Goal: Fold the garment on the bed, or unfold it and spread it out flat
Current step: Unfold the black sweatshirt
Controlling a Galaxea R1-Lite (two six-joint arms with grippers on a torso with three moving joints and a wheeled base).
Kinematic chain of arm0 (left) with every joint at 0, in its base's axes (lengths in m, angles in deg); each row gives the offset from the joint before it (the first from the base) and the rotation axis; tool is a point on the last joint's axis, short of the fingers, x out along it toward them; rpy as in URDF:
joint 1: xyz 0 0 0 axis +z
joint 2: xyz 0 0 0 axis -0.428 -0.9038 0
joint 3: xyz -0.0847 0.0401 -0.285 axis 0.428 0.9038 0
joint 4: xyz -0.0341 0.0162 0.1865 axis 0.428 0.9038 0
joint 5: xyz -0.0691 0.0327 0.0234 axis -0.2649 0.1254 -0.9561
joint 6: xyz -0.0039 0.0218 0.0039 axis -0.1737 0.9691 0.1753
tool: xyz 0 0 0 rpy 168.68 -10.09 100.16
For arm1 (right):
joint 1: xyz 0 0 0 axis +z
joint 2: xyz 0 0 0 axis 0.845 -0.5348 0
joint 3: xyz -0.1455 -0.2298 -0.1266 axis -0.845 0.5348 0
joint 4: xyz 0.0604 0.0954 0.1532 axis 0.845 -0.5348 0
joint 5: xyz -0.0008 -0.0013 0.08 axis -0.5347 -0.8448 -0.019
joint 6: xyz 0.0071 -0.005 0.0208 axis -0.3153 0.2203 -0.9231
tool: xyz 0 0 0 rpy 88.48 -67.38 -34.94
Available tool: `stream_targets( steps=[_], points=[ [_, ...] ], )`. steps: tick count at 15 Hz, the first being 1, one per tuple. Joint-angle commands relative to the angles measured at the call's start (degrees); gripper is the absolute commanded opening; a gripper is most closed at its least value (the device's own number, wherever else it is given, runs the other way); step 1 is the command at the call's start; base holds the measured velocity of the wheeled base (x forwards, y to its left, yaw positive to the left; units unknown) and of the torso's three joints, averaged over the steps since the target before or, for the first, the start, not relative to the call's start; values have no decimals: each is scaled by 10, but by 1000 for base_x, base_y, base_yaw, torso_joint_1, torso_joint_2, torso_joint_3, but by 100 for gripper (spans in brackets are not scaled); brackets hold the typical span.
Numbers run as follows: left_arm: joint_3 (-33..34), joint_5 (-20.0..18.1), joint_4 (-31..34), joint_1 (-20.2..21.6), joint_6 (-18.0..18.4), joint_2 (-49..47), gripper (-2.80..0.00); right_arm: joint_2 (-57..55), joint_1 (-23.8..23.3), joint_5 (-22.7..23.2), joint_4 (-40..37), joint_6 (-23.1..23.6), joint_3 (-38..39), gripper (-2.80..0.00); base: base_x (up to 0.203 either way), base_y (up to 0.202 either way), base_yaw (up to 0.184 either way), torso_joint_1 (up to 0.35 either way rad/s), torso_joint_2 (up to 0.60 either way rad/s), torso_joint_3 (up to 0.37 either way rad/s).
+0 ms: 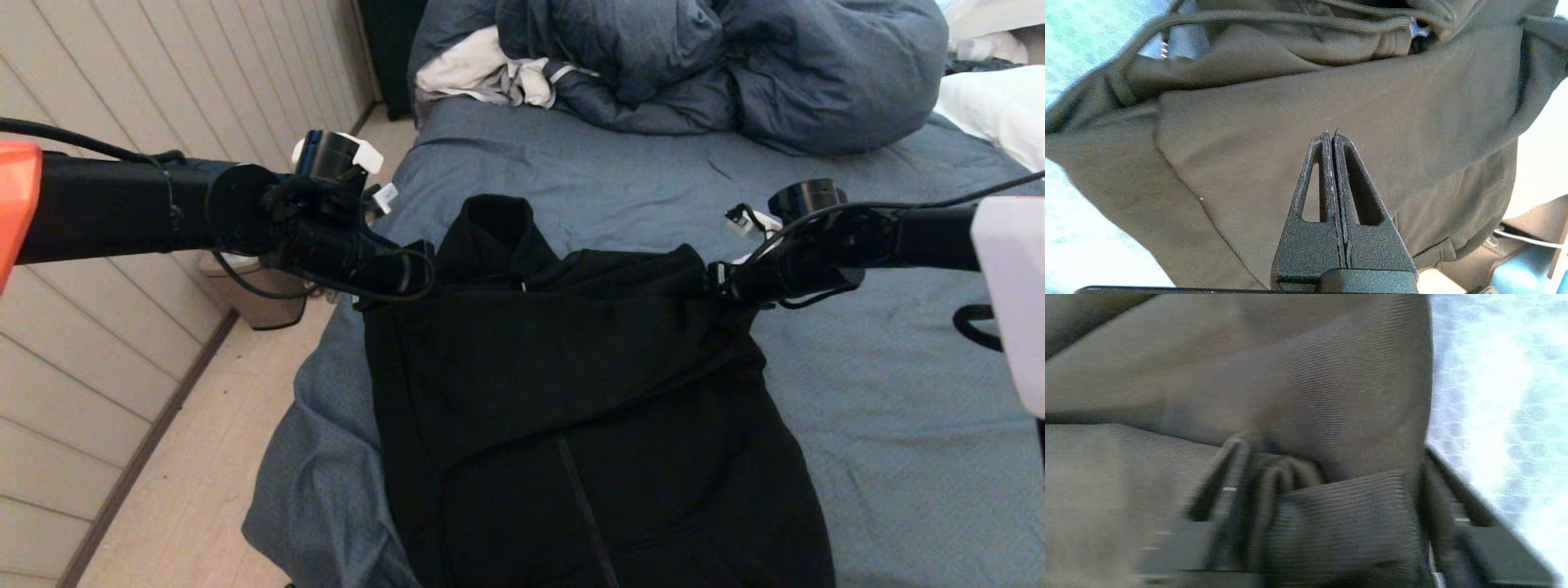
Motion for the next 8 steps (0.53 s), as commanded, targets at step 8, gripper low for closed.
stream_targets(
  steps=[8],
  points=[
    [5,-1,-2,-5,-2,4,-280,-14,0,1,24,-12,0,-280,0,0,0,0,0,0]
  ],
)
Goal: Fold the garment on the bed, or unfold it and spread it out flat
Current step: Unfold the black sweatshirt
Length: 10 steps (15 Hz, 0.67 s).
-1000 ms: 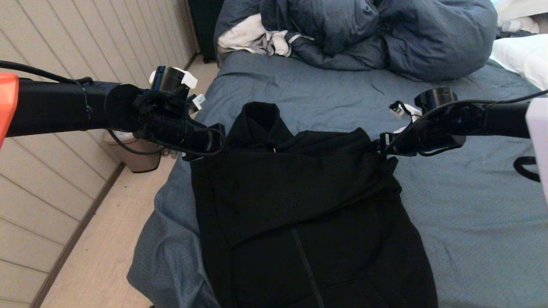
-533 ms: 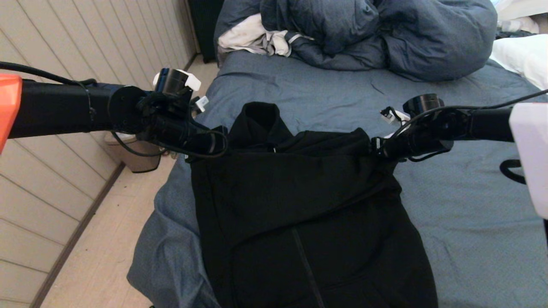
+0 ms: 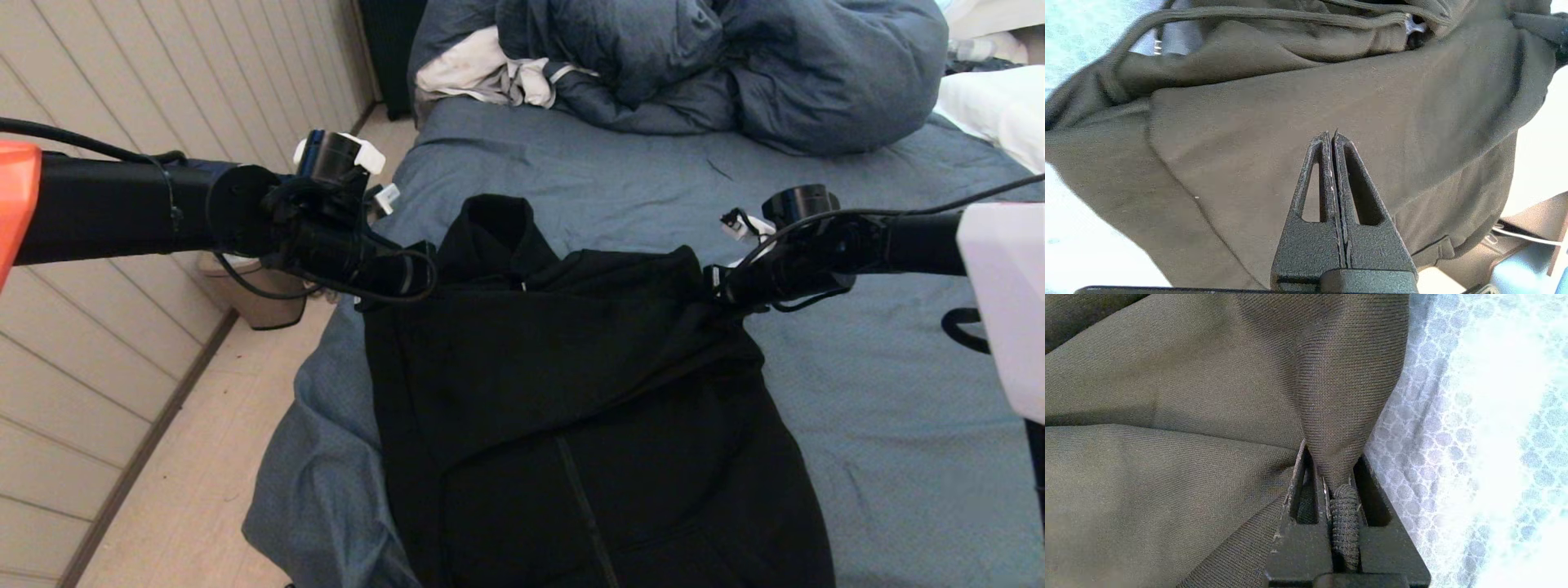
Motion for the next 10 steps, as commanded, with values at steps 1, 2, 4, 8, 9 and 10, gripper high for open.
stream_targets(
  steps=[1,2,4,8,9,10],
  points=[
    [2,-1,0,-1,-1,2,-280,4,-3,1,10,-3,0,-280,0,0,0,0,0,0],
    [2,-1,0,-1,-1,2,-280,13,-7,0,12,-4,0,-280,0,0,0,0,0,0],
    [1,0,0,-1,-3,3,-280,40,-28,0,10,-9,0,-280,0,0,0,0,0,0],
    [-2,1,-4,0,-14,5,-280,54,-70,-1,8,-9,2,-280,0,0,0,0,0,0],
    [-3,1,-4,0,-14,5,-280,53,-76,-1,8,-9,4,-280,0,0,0,0,0,0],
    [-4,1,-4,0,-14,6,-280,54,-82,0,8,-8,6,-280,0,0,0,0,0,0]
  ],
)
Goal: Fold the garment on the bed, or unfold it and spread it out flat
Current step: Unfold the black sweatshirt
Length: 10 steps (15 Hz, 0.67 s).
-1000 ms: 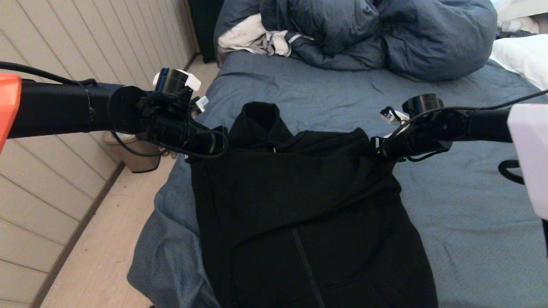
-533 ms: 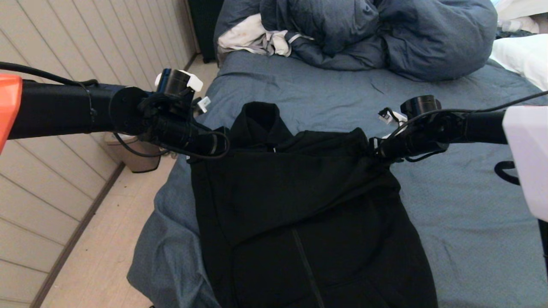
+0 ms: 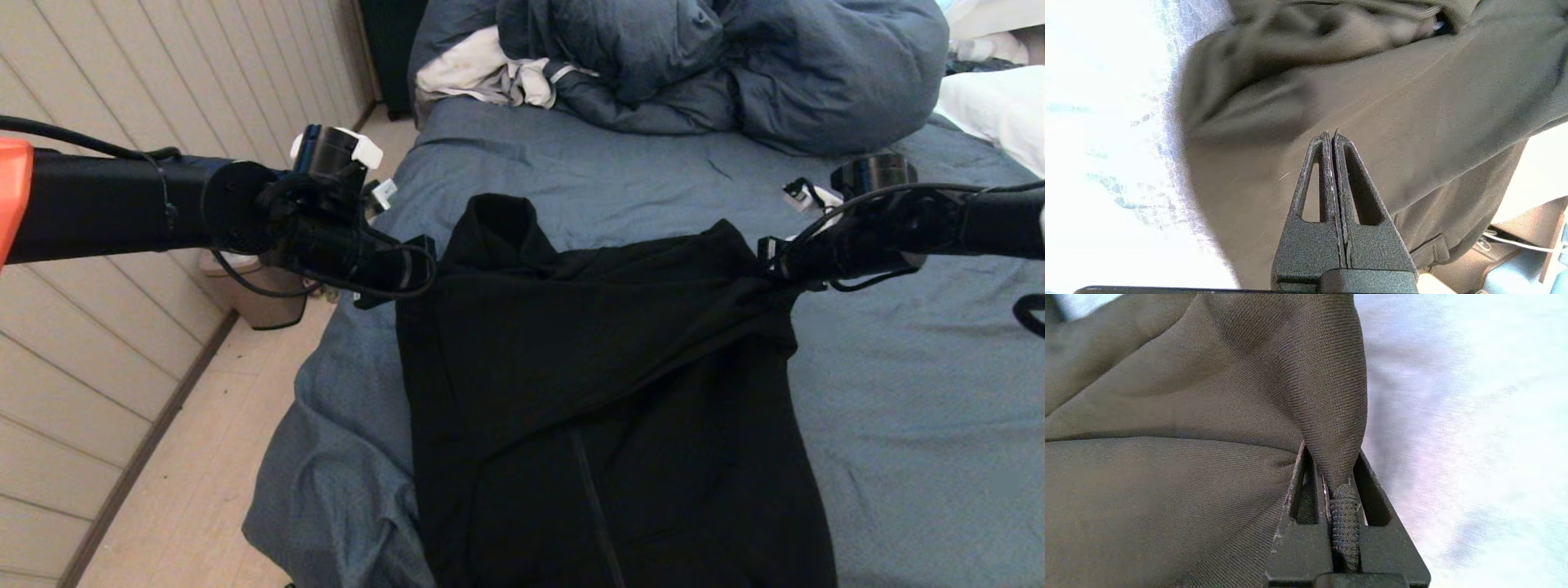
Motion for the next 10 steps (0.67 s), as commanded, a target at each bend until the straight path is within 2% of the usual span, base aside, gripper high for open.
stream_targets(
  steps=[1,6,10],
  points=[
    [-1,-1,1,0,-1,2,-280,8,-10,1,0,0,2,-280,0,0,0,0,0,0],
    [2,-1,0,0,-5,9,-280,21,-33,0,0,1,1,-280,0,0,0,0,0,0],
    [2,-1,0,0,-5,10,-280,16,-34,0,0,6,8,-280,0,0,0,0,0,0]
  ],
)
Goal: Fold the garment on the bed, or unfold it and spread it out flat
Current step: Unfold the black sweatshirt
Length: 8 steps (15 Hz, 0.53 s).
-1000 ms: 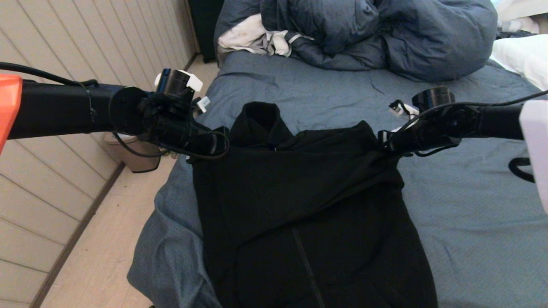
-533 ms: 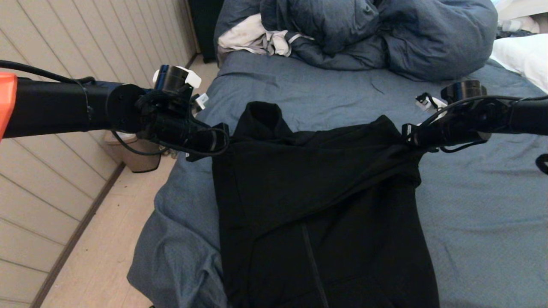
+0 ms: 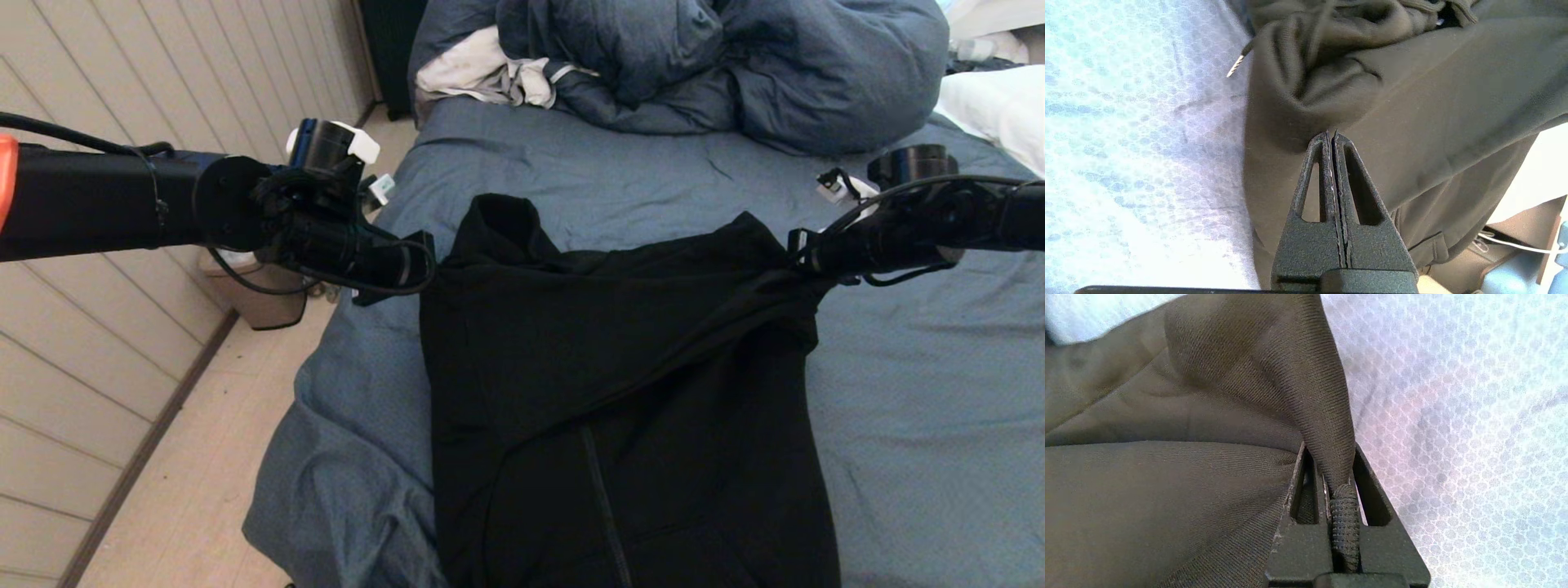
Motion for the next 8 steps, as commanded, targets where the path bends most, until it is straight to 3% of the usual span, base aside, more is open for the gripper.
stream_targets(
  steps=[1,2,3,8],
  points=[
    [1,-1,1,0,-2,3,-280,-6,1,2,-1,-2,4,-280,0,0,0,0,0,0],
    [0,0,2,0,-2,3,-280,-9,3,3,-1,-2,6,-51,0,0,0,0,0,0],
    [0,-1,2,0,-2,3,-280,-9,4,4,0,-2,7,0,0,0,0,0,0,0],
    [4,-1,2,-1,-2,17,-280,-4,3,6,4,-11,-7,0,0,0,0,0,0,0]
  ],
)
